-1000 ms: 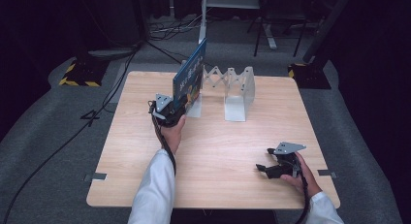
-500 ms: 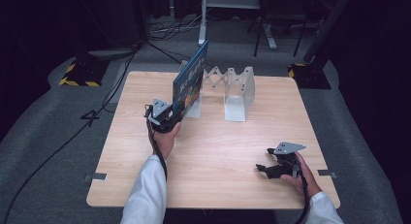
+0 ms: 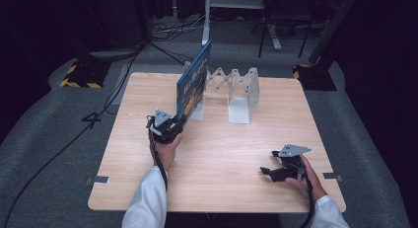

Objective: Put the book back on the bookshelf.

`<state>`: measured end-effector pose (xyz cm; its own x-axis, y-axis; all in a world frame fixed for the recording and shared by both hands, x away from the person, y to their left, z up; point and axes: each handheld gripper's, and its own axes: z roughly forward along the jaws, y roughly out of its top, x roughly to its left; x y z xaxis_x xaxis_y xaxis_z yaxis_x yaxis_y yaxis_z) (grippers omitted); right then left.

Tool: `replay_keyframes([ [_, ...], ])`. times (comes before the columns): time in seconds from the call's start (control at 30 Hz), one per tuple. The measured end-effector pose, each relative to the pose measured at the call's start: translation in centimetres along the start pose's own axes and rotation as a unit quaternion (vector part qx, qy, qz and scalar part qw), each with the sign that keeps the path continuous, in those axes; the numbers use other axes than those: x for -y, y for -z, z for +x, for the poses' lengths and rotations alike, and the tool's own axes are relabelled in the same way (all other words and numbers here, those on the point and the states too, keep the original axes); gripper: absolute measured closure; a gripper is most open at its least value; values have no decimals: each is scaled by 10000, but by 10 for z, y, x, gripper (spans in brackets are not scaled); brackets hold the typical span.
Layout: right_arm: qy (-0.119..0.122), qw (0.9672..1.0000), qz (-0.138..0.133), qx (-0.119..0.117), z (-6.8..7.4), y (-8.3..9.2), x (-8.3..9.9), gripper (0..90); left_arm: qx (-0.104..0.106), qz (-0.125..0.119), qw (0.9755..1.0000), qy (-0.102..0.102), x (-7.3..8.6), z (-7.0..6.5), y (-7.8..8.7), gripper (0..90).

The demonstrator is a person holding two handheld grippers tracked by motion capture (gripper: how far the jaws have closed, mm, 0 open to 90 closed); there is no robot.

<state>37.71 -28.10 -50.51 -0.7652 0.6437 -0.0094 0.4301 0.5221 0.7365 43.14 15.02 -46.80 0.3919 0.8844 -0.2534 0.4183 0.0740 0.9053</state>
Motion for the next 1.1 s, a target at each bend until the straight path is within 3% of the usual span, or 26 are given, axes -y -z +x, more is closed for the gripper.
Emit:
replay_keyframes([
  [0.07,-2,10000,1,2,0,0,0,155,-45,-16,9998,186,1,-5,0,718],
  [0.13,-1,10000,1,3,0,0,0,154,-84,-31,9998,204,2,-7,0,717],
  [0.17,0,10000,1,3,0,0,0,154,-88,-27,9994,340,2,-10,0,713],
  [0.3,-6,10000,1,6,0,0,0,154,-141,-48,9984,554,3,-16,0,713],
  [0.47,-8,10000,3,6,0,0,0,154,-35,-110,9970,761,8,-25,-2,719],
  [0.53,-8,10000,2,7,0,0,0,154,-193,-80,9984,526,9,-31,-4,727],
  [0.67,-4,10000,1,8,0,0,0,154,-216,-136,9982,544,10,-27,-3,747],
  [0.73,-2,10000,1,10,0,0,0,154,-329,-128,9986,397,9,-26,-3,750],
  [1.1,-9,10000,4,5,0,0,0,154,-295,-116,9995,64,9,-22,-2,730],
])
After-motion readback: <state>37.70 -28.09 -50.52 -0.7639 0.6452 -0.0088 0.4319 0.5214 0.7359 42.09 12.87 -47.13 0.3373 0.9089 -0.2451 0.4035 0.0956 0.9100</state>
